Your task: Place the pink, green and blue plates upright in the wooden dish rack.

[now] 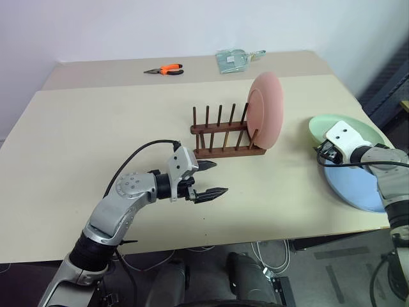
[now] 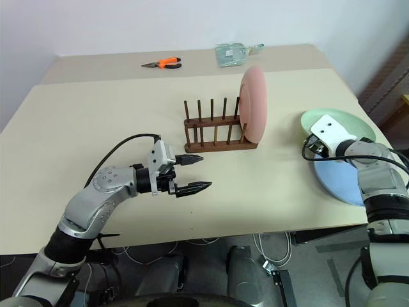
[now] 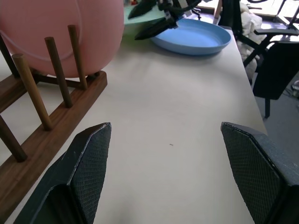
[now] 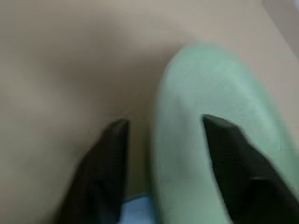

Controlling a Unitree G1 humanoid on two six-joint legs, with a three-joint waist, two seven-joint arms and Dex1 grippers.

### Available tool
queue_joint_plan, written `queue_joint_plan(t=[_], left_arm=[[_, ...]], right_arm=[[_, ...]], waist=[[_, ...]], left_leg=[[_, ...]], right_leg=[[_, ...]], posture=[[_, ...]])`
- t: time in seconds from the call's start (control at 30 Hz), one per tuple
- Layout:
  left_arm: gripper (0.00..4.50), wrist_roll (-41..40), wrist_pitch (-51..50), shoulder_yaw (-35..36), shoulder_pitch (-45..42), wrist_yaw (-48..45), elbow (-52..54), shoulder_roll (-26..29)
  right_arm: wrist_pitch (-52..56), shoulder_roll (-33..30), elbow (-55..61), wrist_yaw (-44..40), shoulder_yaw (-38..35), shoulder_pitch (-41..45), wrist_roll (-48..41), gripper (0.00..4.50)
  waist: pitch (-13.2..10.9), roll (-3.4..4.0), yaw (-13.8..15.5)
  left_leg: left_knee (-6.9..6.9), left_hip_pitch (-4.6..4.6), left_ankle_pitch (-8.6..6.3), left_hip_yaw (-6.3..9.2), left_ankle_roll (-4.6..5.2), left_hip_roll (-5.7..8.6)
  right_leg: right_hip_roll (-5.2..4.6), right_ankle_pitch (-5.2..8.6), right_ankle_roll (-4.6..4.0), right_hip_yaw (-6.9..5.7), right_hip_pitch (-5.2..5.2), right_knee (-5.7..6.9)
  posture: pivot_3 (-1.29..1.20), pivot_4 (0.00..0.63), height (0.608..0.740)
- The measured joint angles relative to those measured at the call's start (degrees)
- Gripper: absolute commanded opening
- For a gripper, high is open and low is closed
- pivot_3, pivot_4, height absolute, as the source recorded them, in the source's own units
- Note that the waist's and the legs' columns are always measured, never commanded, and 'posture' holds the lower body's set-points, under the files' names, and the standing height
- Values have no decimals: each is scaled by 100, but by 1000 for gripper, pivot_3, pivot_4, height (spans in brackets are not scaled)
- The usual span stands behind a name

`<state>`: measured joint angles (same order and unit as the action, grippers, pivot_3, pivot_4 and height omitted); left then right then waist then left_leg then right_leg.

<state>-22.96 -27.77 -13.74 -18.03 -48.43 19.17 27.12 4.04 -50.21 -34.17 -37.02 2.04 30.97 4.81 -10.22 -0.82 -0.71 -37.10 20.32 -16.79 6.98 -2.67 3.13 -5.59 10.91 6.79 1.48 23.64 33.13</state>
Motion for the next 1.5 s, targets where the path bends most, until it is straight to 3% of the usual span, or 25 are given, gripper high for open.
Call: queue_joint_plan(t=[0.07, 0.2, 0.37, 0.47, 0.6, 0.7, 0.87, 1.13, 1.5], left_arm=[[3859, 4, 19, 4, 44, 0, 0, 34], [3859, 7, 61, 4, 121, 13, 4, 44], [3859, 4, 60, 39, 56, 62, 4, 42], [3859, 2, 60, 126, -27, 65, -25, 59], [3859, 4, 70, 212, -63, 52, -222, 133], [3859, 14, 104, 322, -69, 46, -363, 187], [3859, 54, 214, 424, -56, 25, -456, 232], [3859, 75, 232, 594, 194, 36, -441, 333], [3859, 90, 237, 599, 198, 83, -430, 278]], right_arm=[[66, -1, -4, 4, -6, 40, 23, 92], [291, 6, 320, 3, -165, 38, -122, 32], [516, 127, 1452, 88, -992, 166, -843, 32], [1335, 631, 2420, 314, -1847, 852, -2146, 32], [2959, 1410, 4128, 801, -2718, 1822, -4924, 32], [3643, 2263, 4892, 1530, -2656, 1937, -6455, 32], [4014, 3695, 5118, 3409, -2183, 1785, -7864, 32], [4007, 4337, 5021, 4940, -1762, 1164, -8150, 32], [3812, 4128, 4834, 4698, -1527, 980, -7468, 32]], waist=[[0, 0, -7], [-1, 3, -8], [-2, 7, -9], [-8, 18, -34], [2, 1, -7], [3, 1, -5], [0, 7, 14], [-1, 11, -13], [4, 13, -30]], left_leg=[[0, -1, 0, 0, 0, 0], [1, -1, 0, 1, 0, 0], [1, -1, 0, 2, 0, 0], [2, -2, 0, 2, 0, -2], [9, 1, -1, 39, 2, -5], [3, 3, -1, 45, 2, -5], [4, 11, -1, 47, 2, 0], [9, 14, 0, 35, 2, 1], [10, 8, 0, 30, 2, -1]], right_leg=[[0, 0, 0, 0, -1, 0], [0, 0, 0, 0, 0, 1], [0, -1, 3, 0, 0, 2], [1, -4, 9, 1, 2, 5], [6, -7, 17, -22, -1, 5], [5, 0, 0, -23, -3, 6], [4, 0, 0, -22, 8, 10], [4, -9, 13, -15, 29, 25], [6, -7, 12, -15, 25, 25]], posture=[[0, 150, 740], [0, 150, 740], [0, 150, 740], [0, 150, 740], [0, 150, 740], [0, 150, 740], [0, 150, 740], [0, 150, 740], [0, 150, 740]])
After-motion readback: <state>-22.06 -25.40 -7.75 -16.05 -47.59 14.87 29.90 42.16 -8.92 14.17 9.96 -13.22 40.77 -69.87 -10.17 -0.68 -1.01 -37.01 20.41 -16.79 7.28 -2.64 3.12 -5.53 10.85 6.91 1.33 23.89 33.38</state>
